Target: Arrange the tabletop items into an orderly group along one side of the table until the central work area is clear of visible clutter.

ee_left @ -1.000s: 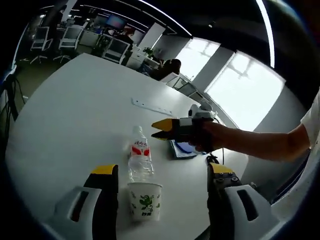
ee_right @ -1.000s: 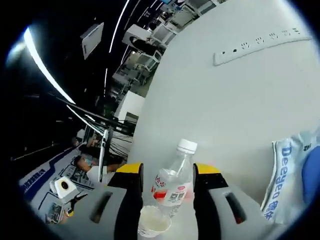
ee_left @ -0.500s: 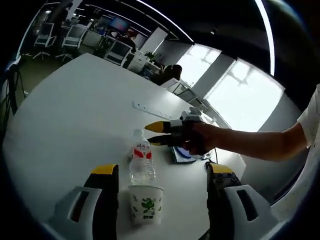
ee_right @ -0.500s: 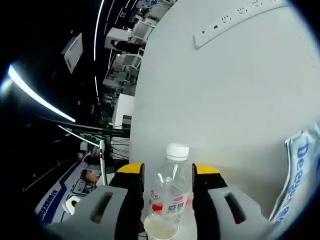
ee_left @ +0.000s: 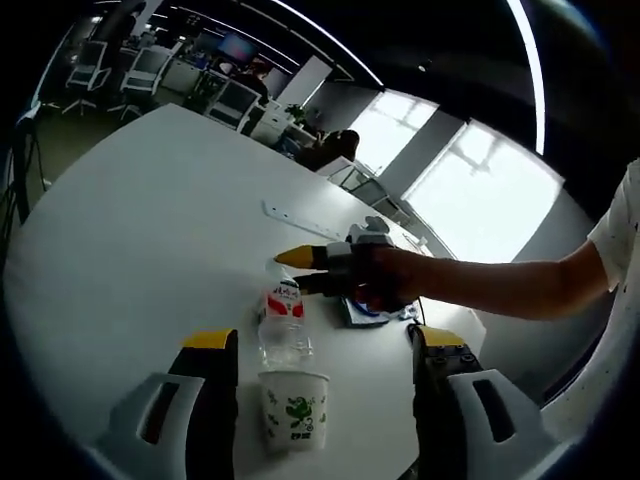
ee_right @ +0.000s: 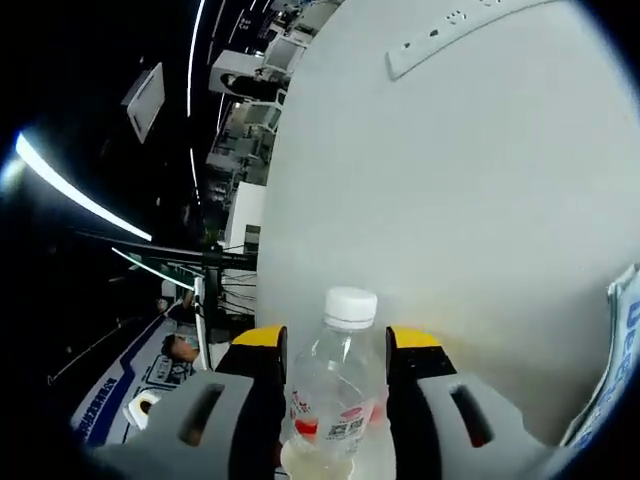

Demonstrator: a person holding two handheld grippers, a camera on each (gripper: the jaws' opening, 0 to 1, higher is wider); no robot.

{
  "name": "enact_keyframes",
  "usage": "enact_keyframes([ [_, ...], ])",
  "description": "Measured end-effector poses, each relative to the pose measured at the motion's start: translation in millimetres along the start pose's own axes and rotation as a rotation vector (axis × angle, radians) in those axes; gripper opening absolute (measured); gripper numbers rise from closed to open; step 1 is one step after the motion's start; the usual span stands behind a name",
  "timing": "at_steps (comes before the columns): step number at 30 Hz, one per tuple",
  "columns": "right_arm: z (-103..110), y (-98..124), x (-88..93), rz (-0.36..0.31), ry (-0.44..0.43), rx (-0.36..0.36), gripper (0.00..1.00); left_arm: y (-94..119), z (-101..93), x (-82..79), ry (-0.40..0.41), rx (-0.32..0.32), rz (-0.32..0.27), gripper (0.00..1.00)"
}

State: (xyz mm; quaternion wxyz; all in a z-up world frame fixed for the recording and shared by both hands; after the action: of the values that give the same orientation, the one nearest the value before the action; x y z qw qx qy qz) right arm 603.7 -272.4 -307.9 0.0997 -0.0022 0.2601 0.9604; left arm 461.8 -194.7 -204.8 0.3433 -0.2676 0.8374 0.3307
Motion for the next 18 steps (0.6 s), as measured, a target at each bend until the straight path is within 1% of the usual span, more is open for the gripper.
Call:
enact_keyframes([
  [2, -0.3, -1.6, -2.1, -0.006, -0.010, -0.013, 0.38, -0.1, 1.5, 0.5, 0.003, 0.002, -0.001, 0.72],
  [5, -0.6, -6.3, -0.6, -0.005, -0.010, -0.016, 0.35, 0.8, 6.5, 3.4, 0.005, 0.001, 0.002, 0.71],
  [10, 0.3, -14.2, 0.4, -0.007, -0.013, -0.033, 0.33, 1.2, 12.6, 3.7, 0.012, 0.000, -0.007, 0.71],
  [14, -2.9, -18.9, -1.5, -0.009, -0.014, -0.040, 0.29, -0.6, 16.4, 5.4, 0.016, 0.001, -0.007, 0.71],
  [15, -4.5, -20.2, -2.4, -0.009, -0.031, -0.045, 0.28, -1.0, 17.2, 5.4, 0.018, 0.002, -0.008, 0.71],
  [18, -7.3, -21.6, -4.2, -0.011, -0.020, -0.047, 0.25, -2.2, 19.6, 5.8, 0.014, 0.004, -0.005, 0.71],
])
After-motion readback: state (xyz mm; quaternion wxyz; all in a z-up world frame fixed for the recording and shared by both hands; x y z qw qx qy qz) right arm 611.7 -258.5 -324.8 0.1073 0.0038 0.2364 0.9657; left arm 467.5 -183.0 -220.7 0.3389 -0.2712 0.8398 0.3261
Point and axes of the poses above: the point that each gripper's makers call its tool centre point, and the gripper's own axes: y roughly backward along the fingers, z roughly to its left, x roughly out of its underside, the point moved 1 cm from there along y, roughly backward along the fingers, and after that the axes turned 6 degrees about -y, right-handed, at the moved point
